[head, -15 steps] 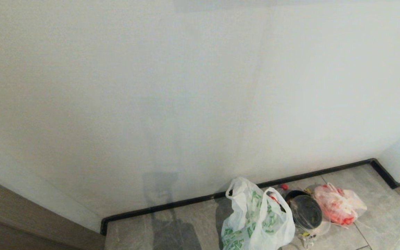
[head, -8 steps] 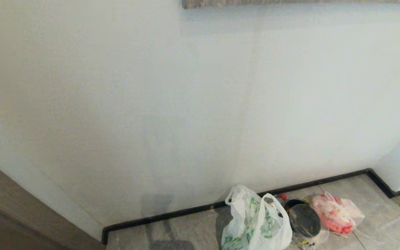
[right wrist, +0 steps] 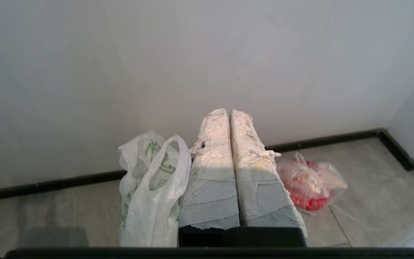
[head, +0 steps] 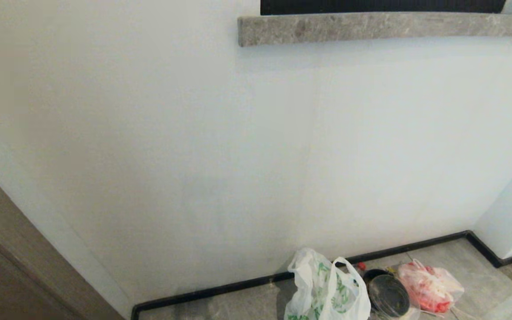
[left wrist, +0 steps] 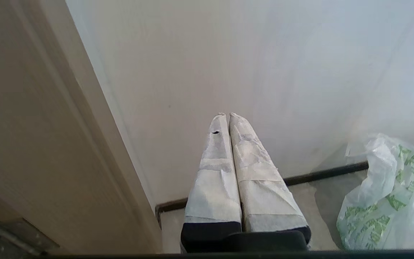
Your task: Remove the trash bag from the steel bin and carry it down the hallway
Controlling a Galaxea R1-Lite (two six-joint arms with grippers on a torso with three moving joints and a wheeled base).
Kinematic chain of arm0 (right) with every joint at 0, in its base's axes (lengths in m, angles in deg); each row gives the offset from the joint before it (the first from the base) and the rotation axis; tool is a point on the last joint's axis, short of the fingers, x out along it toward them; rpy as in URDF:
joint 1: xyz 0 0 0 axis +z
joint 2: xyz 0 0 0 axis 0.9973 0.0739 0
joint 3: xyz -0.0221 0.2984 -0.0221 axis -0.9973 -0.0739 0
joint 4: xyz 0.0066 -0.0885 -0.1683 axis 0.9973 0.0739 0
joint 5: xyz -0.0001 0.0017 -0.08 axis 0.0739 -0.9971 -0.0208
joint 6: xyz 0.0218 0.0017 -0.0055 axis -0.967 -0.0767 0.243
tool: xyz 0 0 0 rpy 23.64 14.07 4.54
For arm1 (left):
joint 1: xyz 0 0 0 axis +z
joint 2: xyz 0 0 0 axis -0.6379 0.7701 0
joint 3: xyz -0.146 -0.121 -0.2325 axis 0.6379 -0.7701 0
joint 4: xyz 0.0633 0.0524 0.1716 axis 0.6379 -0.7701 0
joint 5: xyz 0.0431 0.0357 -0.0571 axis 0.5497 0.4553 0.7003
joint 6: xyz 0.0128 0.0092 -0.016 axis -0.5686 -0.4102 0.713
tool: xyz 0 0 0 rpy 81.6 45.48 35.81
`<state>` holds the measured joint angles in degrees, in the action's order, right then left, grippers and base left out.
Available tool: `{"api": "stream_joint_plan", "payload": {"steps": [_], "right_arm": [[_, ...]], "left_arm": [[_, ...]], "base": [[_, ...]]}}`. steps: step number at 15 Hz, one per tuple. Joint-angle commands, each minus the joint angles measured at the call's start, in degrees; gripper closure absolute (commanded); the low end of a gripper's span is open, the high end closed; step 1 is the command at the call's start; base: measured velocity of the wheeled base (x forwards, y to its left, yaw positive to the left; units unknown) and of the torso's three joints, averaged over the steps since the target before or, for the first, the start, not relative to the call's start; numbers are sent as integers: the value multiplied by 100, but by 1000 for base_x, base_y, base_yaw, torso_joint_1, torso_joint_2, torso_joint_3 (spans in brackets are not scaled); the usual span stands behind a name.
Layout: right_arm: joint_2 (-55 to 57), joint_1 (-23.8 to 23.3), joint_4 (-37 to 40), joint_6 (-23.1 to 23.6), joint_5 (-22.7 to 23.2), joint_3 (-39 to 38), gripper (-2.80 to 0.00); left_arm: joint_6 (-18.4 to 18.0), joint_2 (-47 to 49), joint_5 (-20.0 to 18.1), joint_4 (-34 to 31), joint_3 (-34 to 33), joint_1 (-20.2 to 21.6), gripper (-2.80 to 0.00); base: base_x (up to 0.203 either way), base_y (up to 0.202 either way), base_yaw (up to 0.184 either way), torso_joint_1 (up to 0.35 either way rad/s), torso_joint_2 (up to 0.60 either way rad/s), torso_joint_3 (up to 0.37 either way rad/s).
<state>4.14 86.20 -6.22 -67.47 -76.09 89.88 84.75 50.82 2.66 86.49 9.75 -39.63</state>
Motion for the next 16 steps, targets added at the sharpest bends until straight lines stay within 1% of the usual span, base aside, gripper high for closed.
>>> {"api": "stream_joint_plan", "payload": {"steps": [1,8,16], "right_arm": [[-222,3,-2,7,-2,-1,0],[-222,0,-2,7,-2,-1,0],[-222,5,25,-7,-2,8,0]], "left_arm": [[2,6,2,1,0,0,0],[-16,6,2,1,0,0,0],[-16,6,2,9,0,0,0]], "base": [[0,0,0,2,-34,139],[0,0,0,3,-3,40],[0,0,0,0,0,0]]}}
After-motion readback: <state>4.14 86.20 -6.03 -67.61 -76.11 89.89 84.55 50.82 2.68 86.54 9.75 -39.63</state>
